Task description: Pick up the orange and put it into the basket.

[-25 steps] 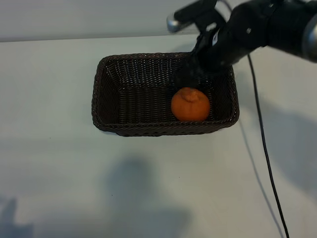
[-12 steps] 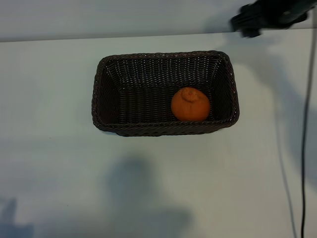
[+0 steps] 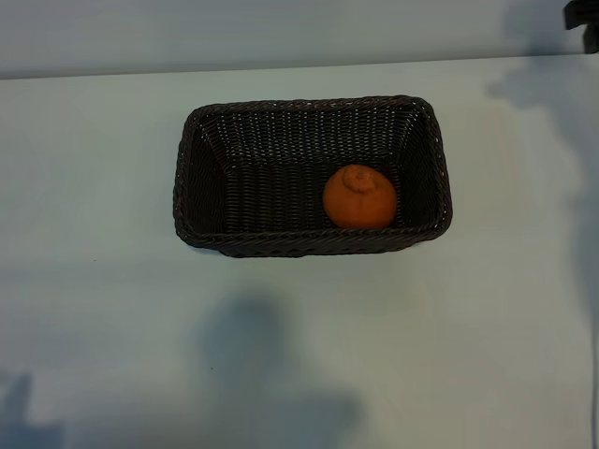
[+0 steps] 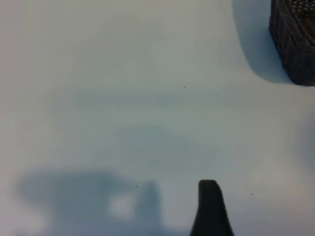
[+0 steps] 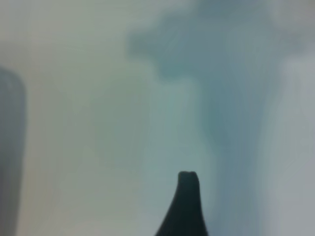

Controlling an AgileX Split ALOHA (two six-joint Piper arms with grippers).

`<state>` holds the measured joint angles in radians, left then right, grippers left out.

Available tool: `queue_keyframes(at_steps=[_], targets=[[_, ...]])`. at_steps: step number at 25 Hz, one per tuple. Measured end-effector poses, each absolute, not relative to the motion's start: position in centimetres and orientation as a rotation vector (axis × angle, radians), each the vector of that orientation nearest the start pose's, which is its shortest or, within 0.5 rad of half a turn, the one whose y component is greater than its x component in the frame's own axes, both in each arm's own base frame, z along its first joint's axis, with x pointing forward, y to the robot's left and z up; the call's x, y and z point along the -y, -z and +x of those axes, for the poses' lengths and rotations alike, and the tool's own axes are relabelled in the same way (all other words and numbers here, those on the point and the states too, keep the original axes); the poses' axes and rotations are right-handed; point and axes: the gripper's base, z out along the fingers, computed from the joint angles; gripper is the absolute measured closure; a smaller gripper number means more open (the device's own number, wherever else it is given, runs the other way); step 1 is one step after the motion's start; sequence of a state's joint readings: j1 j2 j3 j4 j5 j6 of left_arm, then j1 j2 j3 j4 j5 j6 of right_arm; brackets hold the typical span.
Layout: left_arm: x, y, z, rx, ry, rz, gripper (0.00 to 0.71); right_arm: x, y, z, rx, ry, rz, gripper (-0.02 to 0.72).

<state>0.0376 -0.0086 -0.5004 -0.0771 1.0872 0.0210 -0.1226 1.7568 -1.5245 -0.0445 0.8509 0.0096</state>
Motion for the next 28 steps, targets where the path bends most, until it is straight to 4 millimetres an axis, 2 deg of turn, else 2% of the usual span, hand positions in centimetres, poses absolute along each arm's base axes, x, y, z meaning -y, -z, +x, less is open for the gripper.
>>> queue_keyframes(at_steps=[3, 8, 15, 22, 28], targets=[[0.6, -27.5, -0.7, -2.06, 0.056, -0.012, 0.203, 5.6, -31.8, 37.9, -2.527, 0.102, 0.167, 0.107], [0.6, -27.5, -0.7, -2.06, 0.056, -0.012, 0.203, 5.4, -34.8, 35.9, -2.471, 0.108, 0.167, 0.108], [0.6, -27.5, -0.7, -2.06, 0.057, -0.013, 0.203, 4.9, -39.4, 32.0, -2.378, 0.118, 0.165, 0.108], [0.6, -27.5, -0.7, -2.06, 0.057, -0.013, 0.203, 4.2, -43.7, 26.8, -2.308, 0.134, 0.165, 0.108], [0.6, -27.5, -0.7, -2.06, 0.057, -0.013, 0.203, 3.4, -47.2, 20.7, -2.217, 0.132, 0.172, 0.108]])
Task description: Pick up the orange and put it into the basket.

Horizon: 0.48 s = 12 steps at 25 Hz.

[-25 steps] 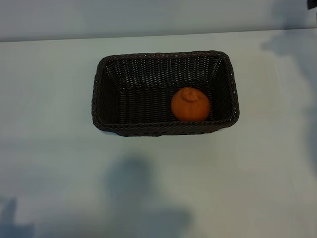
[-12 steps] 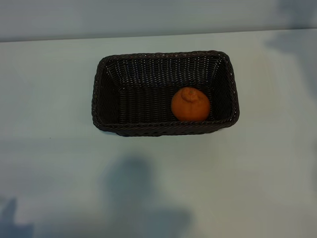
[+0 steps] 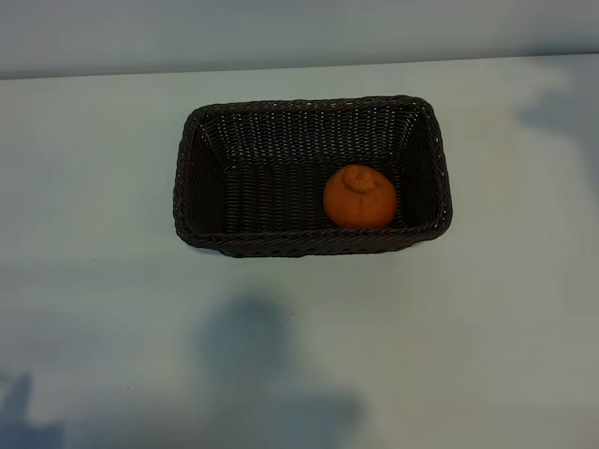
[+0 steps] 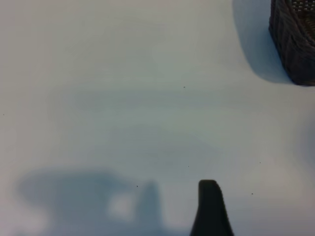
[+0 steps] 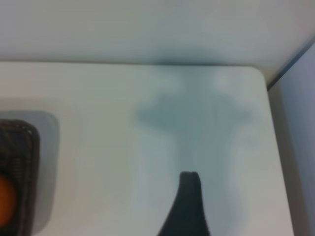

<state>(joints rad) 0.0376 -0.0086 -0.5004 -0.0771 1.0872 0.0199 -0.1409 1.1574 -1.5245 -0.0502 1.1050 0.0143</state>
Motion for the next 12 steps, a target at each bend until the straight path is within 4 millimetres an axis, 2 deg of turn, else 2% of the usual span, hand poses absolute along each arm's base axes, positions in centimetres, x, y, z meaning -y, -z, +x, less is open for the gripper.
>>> queue_keyframes(at_steps=[5, 6, 9, 12], targets=[[0.6, -27.5, -0.7, -2.06, 0.057, -0.013, 0.203, 2.3, -49.6, 14.7, -2.11, 0.111, 0.171, 0.108], [0.6, -27.5, -0.7, -2.06, 0.057, -0.013, 0.203, 2.0, -50.0, 12.7, -2.07, 0.107, 0.168, 0.108], [0.6, -27.5, -0.7, -2.06, 0.057, -0.013, 0.203, 1.6, -49.9, 9.6, -2.007, 0.112, 0.162, 0.108], [0.6, -27.5, -0.7, -2.06, 0.057, -0.013, 0.203, 1.3, -49.0, 7.2, -1.963, 0.13, 0.144, 0.108]])
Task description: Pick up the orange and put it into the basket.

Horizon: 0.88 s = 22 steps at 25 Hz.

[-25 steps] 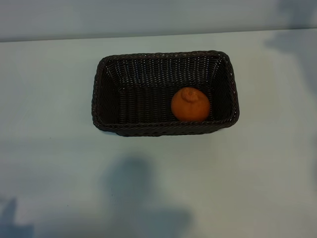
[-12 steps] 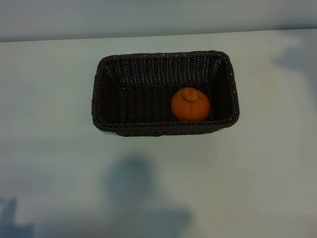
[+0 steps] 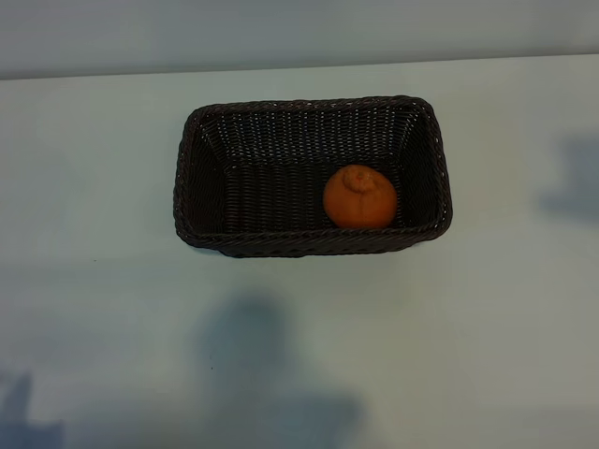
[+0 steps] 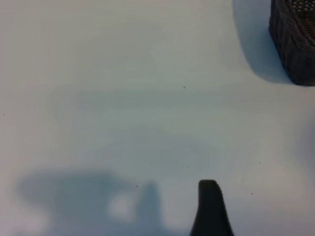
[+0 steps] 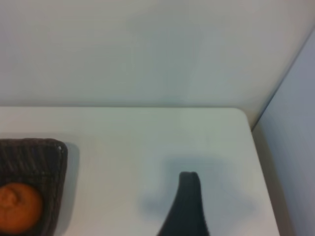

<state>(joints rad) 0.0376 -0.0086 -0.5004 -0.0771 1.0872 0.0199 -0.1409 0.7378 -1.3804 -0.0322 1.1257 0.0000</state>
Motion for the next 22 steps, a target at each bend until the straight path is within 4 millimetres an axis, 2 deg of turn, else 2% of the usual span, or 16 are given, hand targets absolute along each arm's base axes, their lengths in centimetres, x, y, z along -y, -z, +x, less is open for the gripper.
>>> queue_keyframes(at_steps=[10, 13, 22], targets=[[0.6, -27.5, -0.7, -2.06, 0.056, -0.012, 0.203, 0.5, -45.0, -0.1, -1.855, 0.191, 0.11, 0.109], [0.6, -27.5, -0.7, -2.06, 0.056, -0.012, 0.203, 0.4, -43.4, -1.1, -1.856, 0.199, 0.112, 0.109], [0.6, -27.5, -0.7, -2.06, 0.056, -0.012, 0.203, -0.1, -38.5, -2.1, -1.9, 0.139, 0.092, 0.109]])
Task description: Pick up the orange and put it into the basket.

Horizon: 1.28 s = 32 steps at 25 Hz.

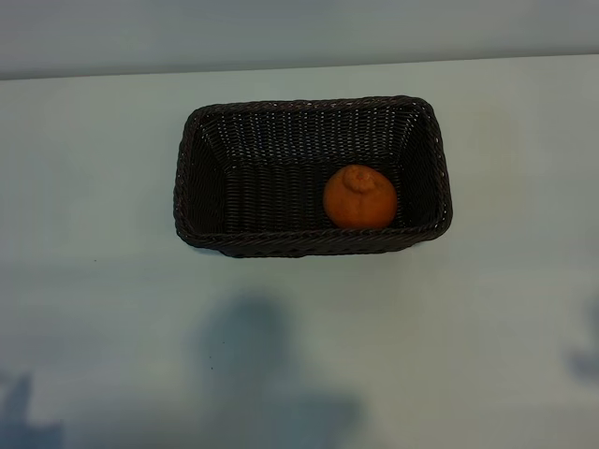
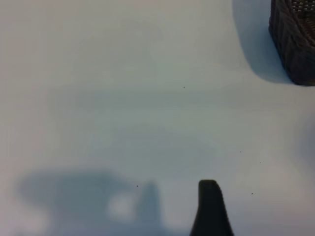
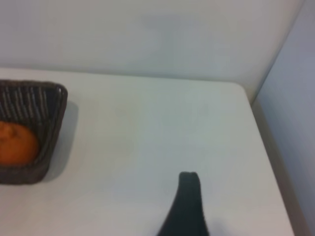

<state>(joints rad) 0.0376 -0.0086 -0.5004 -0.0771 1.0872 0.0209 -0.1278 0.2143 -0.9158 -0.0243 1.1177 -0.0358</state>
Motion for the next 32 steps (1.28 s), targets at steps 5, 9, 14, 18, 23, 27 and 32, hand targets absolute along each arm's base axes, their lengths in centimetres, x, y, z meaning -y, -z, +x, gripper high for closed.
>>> queue_keyframes(at_steps=[5, 9, 14, 18, 23, 27, 32], targets=[[0.6, -27.5, -0.7, -2.06, 0.056, -0.012, 0.203, -0.2, -36.4, -3.5, -1.872, 0.107, 0.099, 0.109], [0.6, -27.5, -0.7, -2.06, 0.056, -0.012, 0.203, -0.4, -35.3, -5.1, -1.789, 0.104, 0.103, 0.109], [0.6, -27.5, -0.7, -2.06, 0.056, -0.012, 0.203, -0.3, -34.0, -4.7, -1.817, 0.102, 0.104, 0.109], [0.6, -27.5, -0.7, -2.06, 0.055, -0.012, 0.203, -0.4, -32.7, -3.7, -1.878, 0.075, 0.102, 0.109], [0.6, -27.5, -0.7, -2.06, 0.055, -0.012, 0.203, -0.4, -30.2, -2.2, -1.976, 0.047, 0.099, 0.109], [0.6, -27.5, -0.7, -2.06, 0.055, -0.012, 0.203, -0.4, -28.8, -1.5, -2.033, 0.048, 0.091, 0.109], [0.6, -27.5, -0.7, -2.06, 0.057, -0.014, 0.203, -0.3, -27.7, -1.0, -2.077, 0.05, 0.08, 0.109]])
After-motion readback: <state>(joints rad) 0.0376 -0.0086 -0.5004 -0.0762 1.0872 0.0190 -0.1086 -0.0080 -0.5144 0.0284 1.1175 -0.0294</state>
